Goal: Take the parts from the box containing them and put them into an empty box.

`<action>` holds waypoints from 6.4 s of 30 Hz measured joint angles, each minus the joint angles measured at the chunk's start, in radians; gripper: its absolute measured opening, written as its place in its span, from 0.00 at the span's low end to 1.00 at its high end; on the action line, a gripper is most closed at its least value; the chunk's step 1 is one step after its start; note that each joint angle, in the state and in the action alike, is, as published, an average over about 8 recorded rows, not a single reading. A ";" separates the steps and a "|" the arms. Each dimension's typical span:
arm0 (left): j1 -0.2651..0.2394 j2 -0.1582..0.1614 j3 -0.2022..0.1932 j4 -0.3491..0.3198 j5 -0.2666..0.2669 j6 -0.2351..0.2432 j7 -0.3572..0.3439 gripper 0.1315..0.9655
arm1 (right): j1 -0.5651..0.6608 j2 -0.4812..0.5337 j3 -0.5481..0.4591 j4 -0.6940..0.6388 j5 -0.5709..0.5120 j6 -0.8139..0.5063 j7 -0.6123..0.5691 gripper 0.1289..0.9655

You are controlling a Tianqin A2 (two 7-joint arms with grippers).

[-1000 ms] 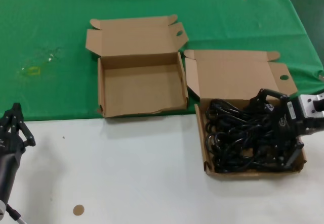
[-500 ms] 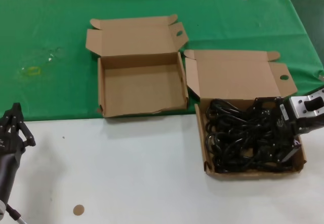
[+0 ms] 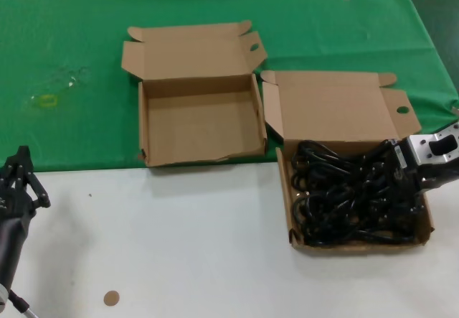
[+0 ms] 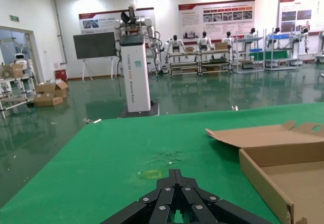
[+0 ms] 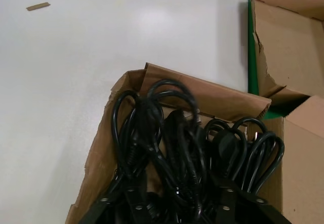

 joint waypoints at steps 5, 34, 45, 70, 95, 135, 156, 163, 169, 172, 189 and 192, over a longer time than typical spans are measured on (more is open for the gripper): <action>0.000 0.000 0.000 0.000 0.000 0.000 0.000 0.01 | 0.001 0.002 0.002 0.007 -0.011 -0.012 0.015 0.42; 0.000 0.000 0.000 0.000 0.000 0.000 0.000 0.01 | 0.114 0.005 0.026 0.056 -0.030 -0.116 0.112 0.05; 0.000 0.000 0.000 0.000 0.000 0.000 0.000 0.01 | 0.153 -0.017 0.032 0.048 -0.029 -0.120 0.122 0.04; 0.000 0.000 0.000 0.000 0.000 0.000 0.000 0.01 | 0.357 -0.356 -0.033 -0.194 -0.109 0.049 0.168 0.04; 0.000 0.000 0.000 0.000 0.000 0.000 0.000 0.01 | 0.390 -0.599 -0.073 -0.494 -0.146 0.264 0.066 0.04; 0.000 0.000 0.000 0.000 0.000 0.000 0.000 0.03 | 0.372 -0.595 -0.035 -0.511 -0.120 0.336 0.007 0.48; 0.000 0.000 0.000 0.000 0.000 0.000 0.000 0.31 | 0.019 -0.559 0.125 -0.228 0.026 0.594 0.072 0.94; 0.000 0.000 0.000 0.000 0.000 0.000 0.001 0.54 | -0.107 -0.546 0.182 -0.126 0.078 0.686 0.096 0.99; 0.000 0.000 0.000 0.000 0.000 0.000 0.000 0.60 | -0.215 -0.535 0.232 -0.039 0.123 0.766 0.116 1.00; 0.000 0.000 0.000 0.000 0.000 0.000 0.000 0.68 | -0.269 -0.529 0.256 0.004 0.145 0.805 0.126 1.00; 0.000 0.000 0.000 0.000 0.000 0.000 0.000 0.94 | -0.578 -0.497 0.397 0.253 0.273 1.032 0.184 1.00; 0.000 0.000 0.000 0.000 0.000 0.000 0.000 0.96 | -0.631 -0.492 0.421 0.296 0.295 1.071 0.194 1.00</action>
